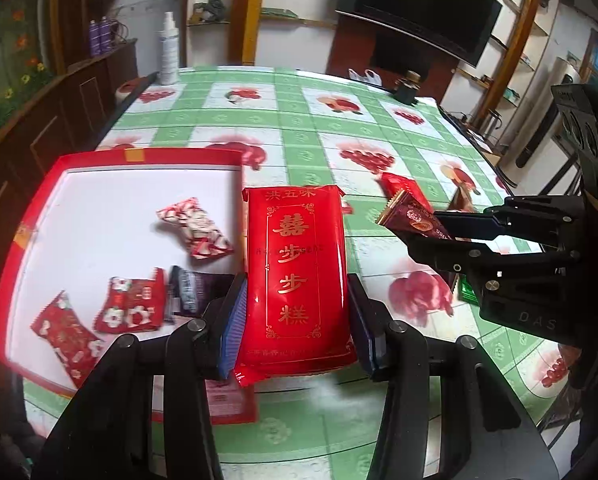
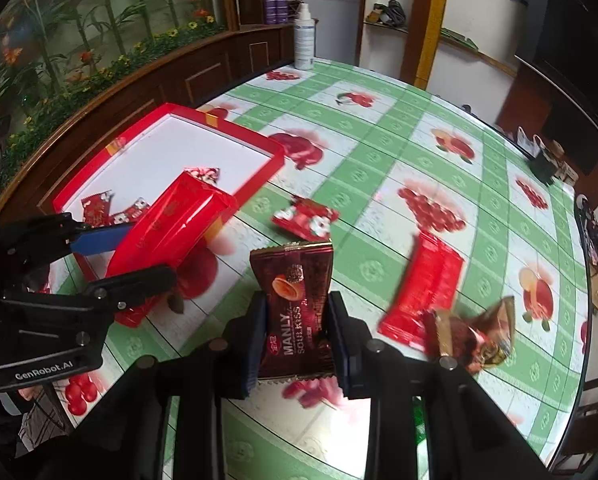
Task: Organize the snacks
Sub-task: 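Carry brown chocolate bar with right tool and long red pack with left tool over tray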
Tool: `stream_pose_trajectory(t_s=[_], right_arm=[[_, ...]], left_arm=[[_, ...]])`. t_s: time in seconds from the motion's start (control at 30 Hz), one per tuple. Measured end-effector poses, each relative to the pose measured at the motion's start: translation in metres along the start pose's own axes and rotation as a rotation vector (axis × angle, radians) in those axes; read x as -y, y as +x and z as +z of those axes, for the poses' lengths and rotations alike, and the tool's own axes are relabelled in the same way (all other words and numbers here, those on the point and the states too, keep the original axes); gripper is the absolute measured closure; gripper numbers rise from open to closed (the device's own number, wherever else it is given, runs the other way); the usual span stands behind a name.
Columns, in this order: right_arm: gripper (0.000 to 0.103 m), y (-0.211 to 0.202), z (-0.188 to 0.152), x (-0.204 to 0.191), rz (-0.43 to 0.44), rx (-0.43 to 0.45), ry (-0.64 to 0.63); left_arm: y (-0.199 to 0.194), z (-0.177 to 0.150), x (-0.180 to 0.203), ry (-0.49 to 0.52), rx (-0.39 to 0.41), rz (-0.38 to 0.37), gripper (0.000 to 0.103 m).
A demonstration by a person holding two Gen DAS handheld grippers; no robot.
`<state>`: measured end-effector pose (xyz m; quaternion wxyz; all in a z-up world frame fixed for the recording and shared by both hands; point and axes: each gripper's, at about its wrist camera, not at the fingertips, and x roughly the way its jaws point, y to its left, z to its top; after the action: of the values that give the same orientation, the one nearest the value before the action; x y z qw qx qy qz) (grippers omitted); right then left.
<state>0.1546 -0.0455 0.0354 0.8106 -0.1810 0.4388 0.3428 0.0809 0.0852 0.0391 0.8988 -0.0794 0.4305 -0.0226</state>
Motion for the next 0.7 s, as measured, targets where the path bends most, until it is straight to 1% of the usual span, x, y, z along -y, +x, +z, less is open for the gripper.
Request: stream_pose_trajectory(t_s=[0.27,0.7], right_arm=[[0.071,0.007,0.016,-0.020,0.032,0.003,-0.025],[0.071,0.029,0.045,-0.040,0.086,0.003,-0.033]], left_arm=[[-0.008,0.000,-0.032,-0.057,0.011,0.045,0.057],[-0.003,0.001,-0.079,-0.150,0.002,0.111,0.057]])
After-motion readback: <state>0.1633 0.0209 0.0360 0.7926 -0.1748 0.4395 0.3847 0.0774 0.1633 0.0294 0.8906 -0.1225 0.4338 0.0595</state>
